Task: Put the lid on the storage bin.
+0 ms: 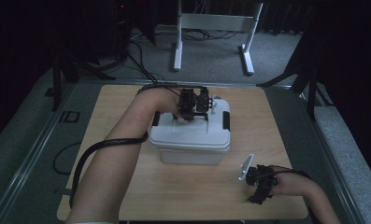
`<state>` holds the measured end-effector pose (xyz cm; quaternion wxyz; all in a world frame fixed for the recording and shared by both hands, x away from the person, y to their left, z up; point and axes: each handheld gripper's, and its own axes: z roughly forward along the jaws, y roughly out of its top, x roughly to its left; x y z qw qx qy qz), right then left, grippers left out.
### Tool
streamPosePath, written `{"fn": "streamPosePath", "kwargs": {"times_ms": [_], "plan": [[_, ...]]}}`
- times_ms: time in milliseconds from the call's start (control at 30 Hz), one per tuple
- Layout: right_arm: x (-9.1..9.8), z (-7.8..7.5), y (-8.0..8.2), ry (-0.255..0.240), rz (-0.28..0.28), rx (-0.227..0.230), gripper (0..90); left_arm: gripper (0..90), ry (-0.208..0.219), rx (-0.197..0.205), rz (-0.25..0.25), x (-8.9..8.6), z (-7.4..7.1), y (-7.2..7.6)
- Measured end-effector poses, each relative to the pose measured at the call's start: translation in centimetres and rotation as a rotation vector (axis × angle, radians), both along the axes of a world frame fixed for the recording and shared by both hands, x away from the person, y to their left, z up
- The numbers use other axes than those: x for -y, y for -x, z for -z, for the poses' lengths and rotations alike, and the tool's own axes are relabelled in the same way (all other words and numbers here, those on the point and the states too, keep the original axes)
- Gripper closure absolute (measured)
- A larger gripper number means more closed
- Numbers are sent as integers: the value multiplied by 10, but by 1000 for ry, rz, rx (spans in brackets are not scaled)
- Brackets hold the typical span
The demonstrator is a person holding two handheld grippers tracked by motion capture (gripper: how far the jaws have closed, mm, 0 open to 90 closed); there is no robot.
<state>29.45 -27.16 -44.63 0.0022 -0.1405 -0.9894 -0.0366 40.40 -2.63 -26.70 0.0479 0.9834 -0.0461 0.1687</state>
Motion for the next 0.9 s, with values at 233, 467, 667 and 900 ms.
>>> {"fn": "streamPosePath", "kwargs": {"times_ms": [233,467,667,900], "plan": [[3,1,1,-6,4,-4,205,840,2,-18,-20,11,9,-5],[3,1,0,-4,2,-4,205,840,-7,-33,-39,13,20,-9],[1,3,0,-4,-2,-8,205,840,-20,-39,-51,19,29,-11],[1,4,0,-1,-4,-14,205,840,-18,-38,-60,19,38,-16]]}}
